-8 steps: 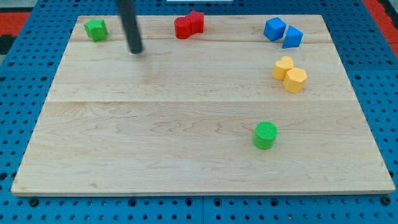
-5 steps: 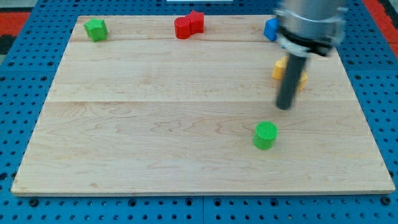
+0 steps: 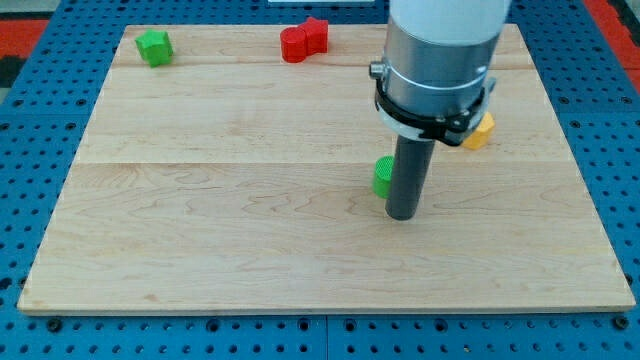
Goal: Move the green circle into the green star
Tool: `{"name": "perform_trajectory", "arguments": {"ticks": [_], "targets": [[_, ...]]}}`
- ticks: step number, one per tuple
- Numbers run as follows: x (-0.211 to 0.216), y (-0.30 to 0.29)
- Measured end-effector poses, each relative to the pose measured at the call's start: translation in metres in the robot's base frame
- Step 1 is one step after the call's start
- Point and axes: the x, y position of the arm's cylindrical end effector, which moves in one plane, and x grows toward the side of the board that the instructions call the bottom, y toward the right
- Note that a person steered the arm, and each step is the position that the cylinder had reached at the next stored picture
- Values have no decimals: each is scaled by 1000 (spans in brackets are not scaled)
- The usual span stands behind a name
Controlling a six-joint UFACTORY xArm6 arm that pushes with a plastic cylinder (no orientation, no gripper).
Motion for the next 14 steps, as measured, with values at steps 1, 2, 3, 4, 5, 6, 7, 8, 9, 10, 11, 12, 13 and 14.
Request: {"name": "perform_trajectory", "arguments": {"ticks": [1, 2, 3, 4, 5, 6, 7, 8, 9, 10, 11, 12, 13, 14], "targets": [[-22, 12], [-41, -16], [-55, -83], [-67, -72], [-67, -62], [-67, -46], [-84, -37], [-106, -28], [-122, -30], [-139, -3], [-147, -11], [-148, -65], [-183, -91], [-221, -78]]}}
